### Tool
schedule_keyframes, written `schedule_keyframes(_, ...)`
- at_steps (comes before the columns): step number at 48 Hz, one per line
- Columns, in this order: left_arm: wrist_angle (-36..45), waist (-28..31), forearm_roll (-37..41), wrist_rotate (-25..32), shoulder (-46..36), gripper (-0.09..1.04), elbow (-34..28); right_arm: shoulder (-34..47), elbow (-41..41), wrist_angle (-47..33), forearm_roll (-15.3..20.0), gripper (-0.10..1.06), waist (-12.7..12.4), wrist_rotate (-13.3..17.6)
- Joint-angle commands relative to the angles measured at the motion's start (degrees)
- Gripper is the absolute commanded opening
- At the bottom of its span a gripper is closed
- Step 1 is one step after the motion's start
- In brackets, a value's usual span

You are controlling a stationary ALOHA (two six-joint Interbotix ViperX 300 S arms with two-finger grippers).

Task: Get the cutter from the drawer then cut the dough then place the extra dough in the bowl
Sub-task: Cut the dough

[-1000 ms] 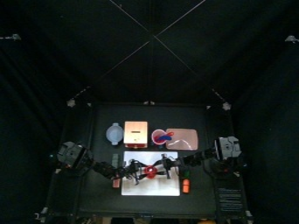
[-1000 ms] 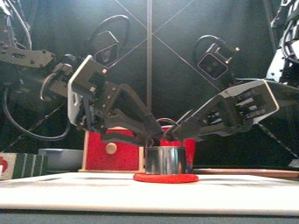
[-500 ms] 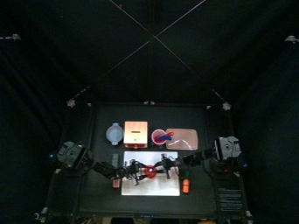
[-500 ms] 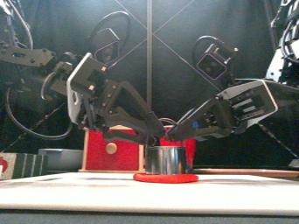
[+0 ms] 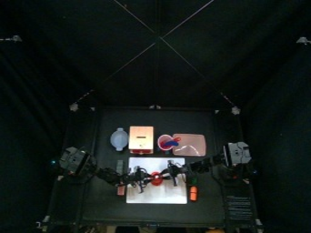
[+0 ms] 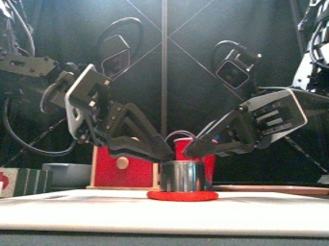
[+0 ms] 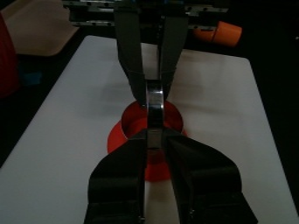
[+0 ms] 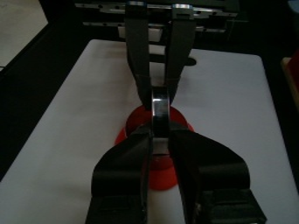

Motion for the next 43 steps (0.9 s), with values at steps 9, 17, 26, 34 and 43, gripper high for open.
schedule_keyframes(9,3.7,0.0,-1.3,-0.2,1.3,0.55,-0.6,1.6,0.3,1.2,0.9,0.58,0.0,0.4)
schedule_keyframes(17,4.8,0.0,-3.3,-0.3,2.3,0.54,-0.6,4.3,0.4,1.3,2.9,0.58,0.0,0.5)
schedule_keyframes(26,7.2,-0.5,-4.7,-0.4,4.8,0.54,-0.9,5.3,1.5,1.3,5.3,0.58,0.1,0.5)
schedule_keyframes(34,10.5,-0.7,-6.4,-0.4,7.7,0.53,-2.1,5.4,1.8,1.3,6.8,0.58,0.1,0.3)
schedule_keyframes(43,12.1,-0.7,-7.1,-0.4,8.9,0.53,-2.4,5.4,1.7,1.3,7.3,0.58,0.1,0.2)
